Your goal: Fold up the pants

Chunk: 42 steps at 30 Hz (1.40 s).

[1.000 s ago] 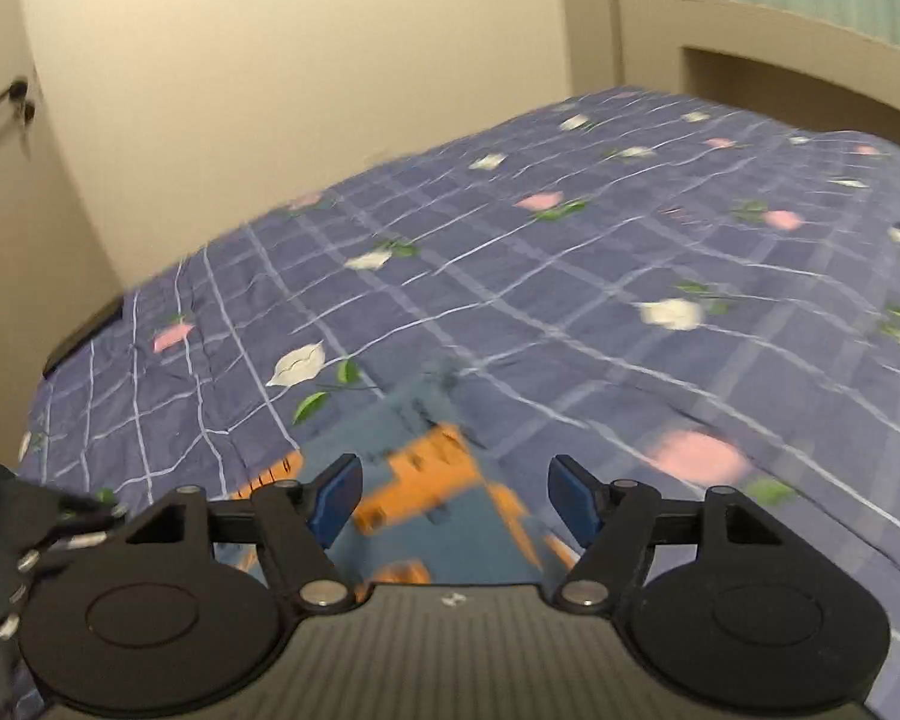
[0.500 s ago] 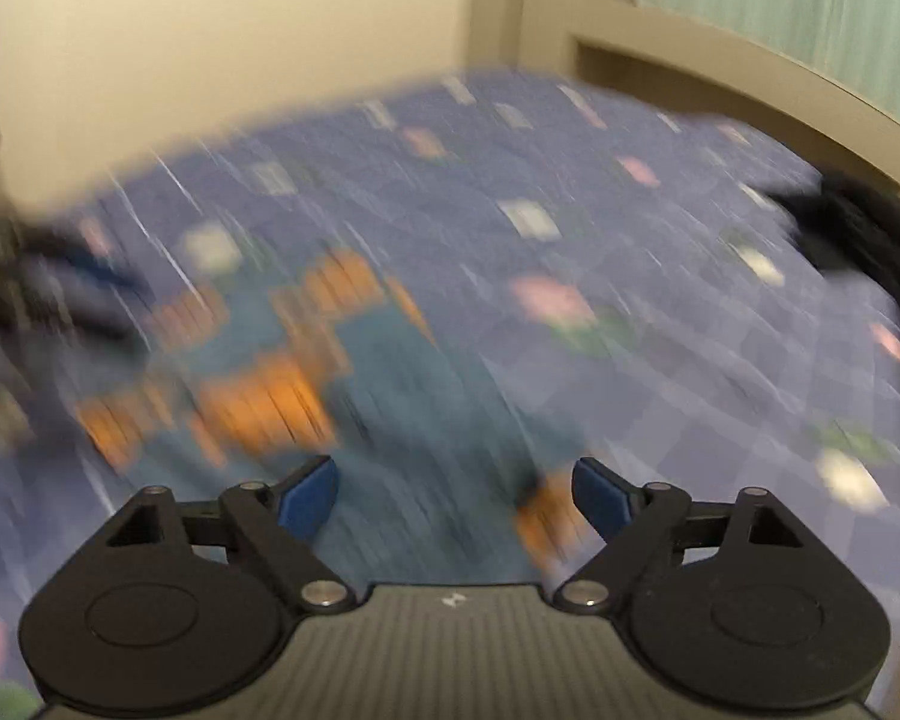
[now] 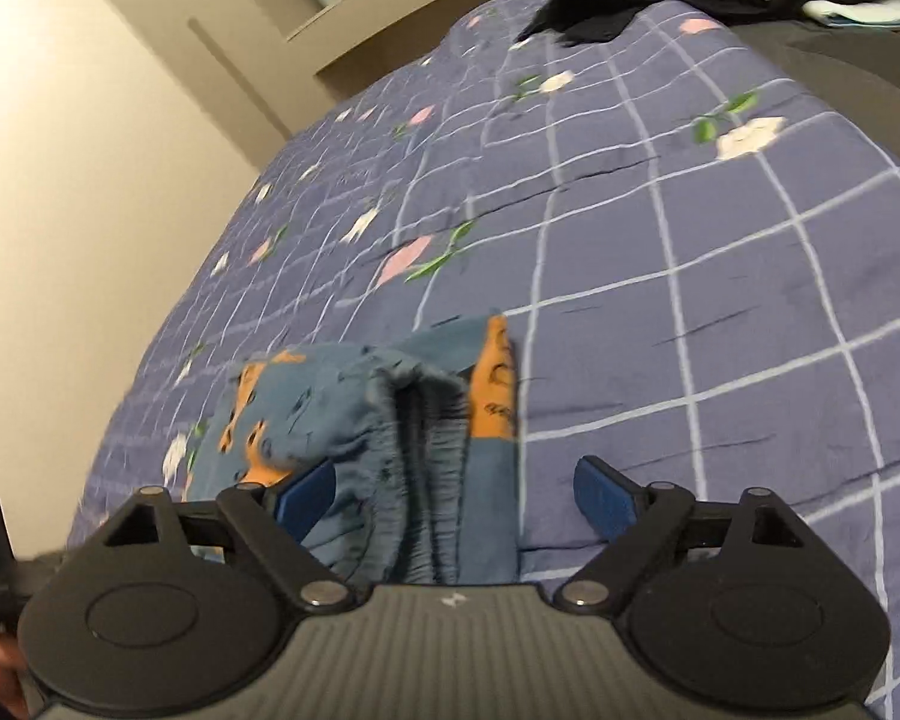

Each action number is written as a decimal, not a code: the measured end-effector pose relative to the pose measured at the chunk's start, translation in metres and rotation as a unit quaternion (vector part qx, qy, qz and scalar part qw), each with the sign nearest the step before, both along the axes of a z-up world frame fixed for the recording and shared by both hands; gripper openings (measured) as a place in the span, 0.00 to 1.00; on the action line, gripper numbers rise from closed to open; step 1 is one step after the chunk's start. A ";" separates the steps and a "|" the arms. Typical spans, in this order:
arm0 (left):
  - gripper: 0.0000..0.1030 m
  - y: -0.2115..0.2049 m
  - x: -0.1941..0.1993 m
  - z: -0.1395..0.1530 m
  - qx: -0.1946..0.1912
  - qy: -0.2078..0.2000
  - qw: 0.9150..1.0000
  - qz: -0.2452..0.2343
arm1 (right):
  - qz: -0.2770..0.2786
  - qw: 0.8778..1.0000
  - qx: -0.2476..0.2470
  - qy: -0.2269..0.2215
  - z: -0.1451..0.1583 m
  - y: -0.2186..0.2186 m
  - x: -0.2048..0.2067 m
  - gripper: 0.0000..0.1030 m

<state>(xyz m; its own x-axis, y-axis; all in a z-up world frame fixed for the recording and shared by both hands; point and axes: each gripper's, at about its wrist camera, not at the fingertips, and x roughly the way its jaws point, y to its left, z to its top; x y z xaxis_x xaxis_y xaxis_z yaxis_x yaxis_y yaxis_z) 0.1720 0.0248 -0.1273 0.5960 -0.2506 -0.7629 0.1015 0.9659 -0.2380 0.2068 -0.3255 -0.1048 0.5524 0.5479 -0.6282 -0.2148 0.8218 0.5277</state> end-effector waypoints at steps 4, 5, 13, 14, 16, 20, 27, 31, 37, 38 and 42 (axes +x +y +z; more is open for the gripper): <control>0.79 -0.003 0.006 0.000 0.004 -0.001 1.000 -0.002 | 0.005 0.998 -0.046 -0.048 0.014 0.013 -0.008 0.90; 0.80 -0.004 0.006 -0.001 0.006 -0.001 1.000 -0.001 | 0.013 0.997 -0.061 -0.052 0.015 0.021 -0.008 0.91; 0.83 -0.005 -0.004 -0.006 0.016 0.000 1.000 -0.010 | 0.045 0.991 -0.121 -0.040 -0.005 0.041 -0.020 0.95; 0.84 -0.004 -0.005 -0.006 0.017 0.001 1.000 -0.011 | 0.044 0.992 -0.114 -0.039 -0.005 0.037 -0.023 0.95; 0.85 -0.003 -0.009 -0.007 0.020 0.001 1.000 -0.015 | 0.045 0.993 -0.104 -0.036 -0.005 0.031 -0.029 0.95; 0.85 0.000 -0.018 -0.005 0.019 -0.002 1.000 -0.019 | 0.046 0.995 -0.082 -0.036 -0.001 0.021 -0.038 0.95; 0.85 0.011 -0.012 -0.002 0.006 0.004 1.000 -0.002 | 0.012 0.998 0.063 0.009 -0.009 -0.014 -0.012 0.89; 0.85 0.013 -0.007 -0.004 0.006 0.007 1.000 -0.001 | 0.031 0.993 0.110 0.014 -0.017 -0.021 0.005 0.84; 0.87 0.014 0.000 -0.007 -0.001 0.007 1.000 0.005 | 0.063 0.990 0.129 0.016 -0.028 -0.023 0.022 0.81; 0.87 0.014 0.002 -0.007 -0.004 0.005 1.000 0.005 | 0.074 0.990 0.115 0.011 -0.028 -0.020 0.022 0.81; 0.87 0.017 0.007 -0.005 -0.032 0.002 0.999 0.007 | 0.120 0.985 0.122 0.006 -0.028 -0.013 0.023 0.27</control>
<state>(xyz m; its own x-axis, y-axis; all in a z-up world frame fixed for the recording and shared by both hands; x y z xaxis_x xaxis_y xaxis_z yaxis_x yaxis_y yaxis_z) 0.1794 0.0413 -0.1325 0.5965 -0.2911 -0.7479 0.0876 0.9499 -0.2999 0.2295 -0.3381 -0.1329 0.3820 0.7975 -0.4670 -0.3806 0.5962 0.7069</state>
